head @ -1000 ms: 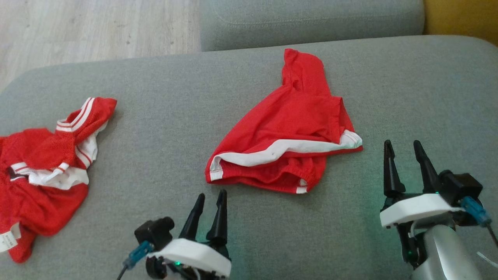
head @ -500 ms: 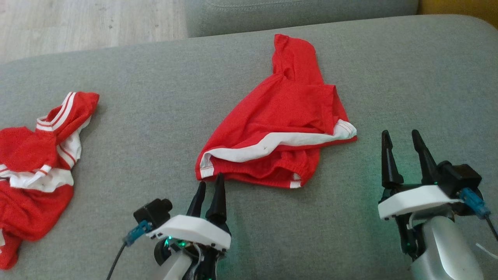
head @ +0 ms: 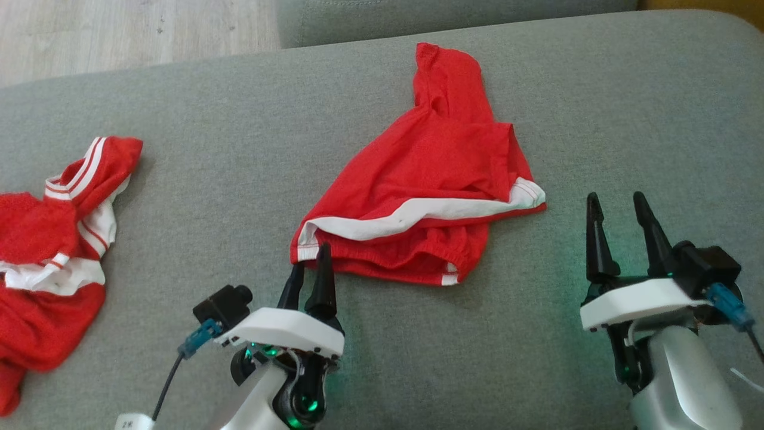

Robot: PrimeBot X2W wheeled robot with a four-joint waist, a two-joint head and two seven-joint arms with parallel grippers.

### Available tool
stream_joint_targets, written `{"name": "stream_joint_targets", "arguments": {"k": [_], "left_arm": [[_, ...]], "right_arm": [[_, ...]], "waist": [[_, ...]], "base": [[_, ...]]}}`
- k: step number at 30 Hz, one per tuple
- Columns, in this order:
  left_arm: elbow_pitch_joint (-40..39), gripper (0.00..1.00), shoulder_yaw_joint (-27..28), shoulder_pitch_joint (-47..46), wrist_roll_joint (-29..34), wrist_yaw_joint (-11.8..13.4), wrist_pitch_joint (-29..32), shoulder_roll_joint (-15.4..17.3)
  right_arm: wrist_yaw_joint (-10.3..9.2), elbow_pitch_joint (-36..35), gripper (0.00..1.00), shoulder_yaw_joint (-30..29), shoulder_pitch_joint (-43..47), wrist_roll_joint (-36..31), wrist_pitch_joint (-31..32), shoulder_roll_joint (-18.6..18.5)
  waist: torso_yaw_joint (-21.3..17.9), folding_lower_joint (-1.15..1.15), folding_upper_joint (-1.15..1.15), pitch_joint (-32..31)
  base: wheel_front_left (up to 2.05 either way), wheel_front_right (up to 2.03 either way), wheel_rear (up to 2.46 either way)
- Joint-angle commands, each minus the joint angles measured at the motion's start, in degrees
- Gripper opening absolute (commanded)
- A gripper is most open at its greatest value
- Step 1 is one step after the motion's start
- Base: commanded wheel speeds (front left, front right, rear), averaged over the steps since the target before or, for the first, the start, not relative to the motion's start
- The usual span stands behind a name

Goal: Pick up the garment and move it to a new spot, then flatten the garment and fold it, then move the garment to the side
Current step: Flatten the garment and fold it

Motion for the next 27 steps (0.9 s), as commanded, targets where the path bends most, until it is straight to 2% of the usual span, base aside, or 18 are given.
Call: {"name": "stream_joint_targets", "arguments": {"k": [1, 11, 12, 13, 15, 22, 27], "left_arm": [[-0.8, 1.00, 1.2, -2.3, -0.2, -0.5, -0.7, -0.1], [0.1, 1.00, 2.4, -3.6, -2.3, -1.1, -0.7, -0.1], [0.1, 0.94, 2.5, -3.7, -2.4, -1.1, -0.7, -0.1], [0.2, 0.55, 2.6, -3.8, -2.4, -1.2, -0.7, -0.1], [0.2, 0.00, 2.8, -4.0, -2.4, -1.4, -0.7, -0.1], [0.0, 0.00, 3.2, -3.8, -1.0, -2.2, -0.7, -0.1], [-1.6, 0.00, 3.9, -3.1, 4.4, -3.2, -0.7, -0.1]], "right_arm": [[-0.04, -2.0, 1.00, 1.3, -2.0, -0.6, -0.7, -0.1], [-0.04, -2.1, 1.00, 1.5, -2.2, -0.4, -0.7, -0.1], [-0.04, -2.2, 1.00, 1.5, -2.2, -0.4, -0.7, -0.1], [-0.04, -2.2, 1.00, 1.4, -2.2, -0.4, -0.7, -0.1], [-0.04, -2.1, 1.00, 1.3, -2.2, -0.5, -0.7, -0.1], [-0.04, -1.8, 1.00, 0.9, -2.4, -0.7, -0.7, -0.1], [-0.04, -0.7, 1.00, 1.8, -3.4, -1.4, -0.7, -0.1]], "waist": [[0.0, 0.00, 0.00, 0.1], [-0.2, 0.00, 0.00, 0.6], [-0.2, 0.00, 0.00, 0.7], [-0.1, 0.00, 0.00, 0.7], [-0.1, 0.00, 0.00, 0.8], [0.7, 0.00, 0.00, 0.9], [2.0, 0.00, 0.00, 0.8]], "base": [[0.00, 0.00, 0.00], [0.00, 0.00, 0.00], [0.00, 0.00, 0.00], [0.00, 0.00, 0.00], [0.00, 0.00, 0.00], [0.00, 0.00, 0.00], [0.00, 0.00, 0.00]]}}
